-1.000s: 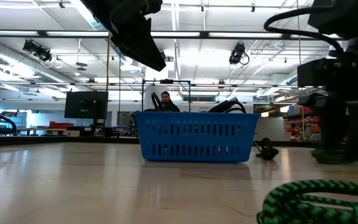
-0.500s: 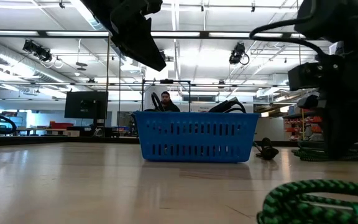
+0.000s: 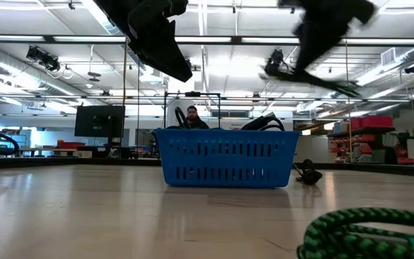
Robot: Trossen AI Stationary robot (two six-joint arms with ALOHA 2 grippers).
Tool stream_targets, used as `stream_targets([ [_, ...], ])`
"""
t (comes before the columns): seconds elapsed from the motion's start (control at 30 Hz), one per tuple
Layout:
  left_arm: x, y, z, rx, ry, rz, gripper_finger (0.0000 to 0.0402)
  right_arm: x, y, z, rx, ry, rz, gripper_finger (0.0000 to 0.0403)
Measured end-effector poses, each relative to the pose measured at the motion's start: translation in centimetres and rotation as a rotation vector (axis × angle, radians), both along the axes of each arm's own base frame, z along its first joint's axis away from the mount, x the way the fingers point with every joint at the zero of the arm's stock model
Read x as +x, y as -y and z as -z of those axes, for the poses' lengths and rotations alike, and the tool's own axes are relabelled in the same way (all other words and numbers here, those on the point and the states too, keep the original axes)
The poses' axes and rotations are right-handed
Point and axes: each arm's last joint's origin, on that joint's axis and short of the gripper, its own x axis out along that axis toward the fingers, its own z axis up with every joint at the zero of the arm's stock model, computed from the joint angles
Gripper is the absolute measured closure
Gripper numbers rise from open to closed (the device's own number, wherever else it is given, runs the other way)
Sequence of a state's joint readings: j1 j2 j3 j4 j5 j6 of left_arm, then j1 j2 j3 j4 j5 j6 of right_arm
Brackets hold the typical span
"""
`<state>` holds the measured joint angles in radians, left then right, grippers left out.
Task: Pick & Place USB Port
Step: Put the green charger cable into the red bin
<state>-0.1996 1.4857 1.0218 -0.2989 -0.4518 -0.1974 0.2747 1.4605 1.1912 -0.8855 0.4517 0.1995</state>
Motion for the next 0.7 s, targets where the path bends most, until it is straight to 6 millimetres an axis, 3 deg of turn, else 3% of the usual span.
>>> stream_targets([
  [0.17,0.0,0.0,0.0,0.002,-0.001,0.002,0.0223,2.3,1.0,-3.1,-0.037,0.226,-0.016,0.0402],
  [0.33,0.0,0.0,0.0,0.008,-0.004,0.006,0.0223,4.0,2.7,-4.1,-0.06,0.406,-0.025,0.0403],
  [0.53,0.0,0.0,0.0,0.008,-0.004,0.007,0.0223,5.9,5.0,-3.3,-0.084,0.522,-0.003,0.0403],
  [0.7,0.0,0.0,0.0,0.008,-0.004,0.006,0.0223,8.2,6.2,-0.8,-0.045,0.504,-0.011,0.0403],
])
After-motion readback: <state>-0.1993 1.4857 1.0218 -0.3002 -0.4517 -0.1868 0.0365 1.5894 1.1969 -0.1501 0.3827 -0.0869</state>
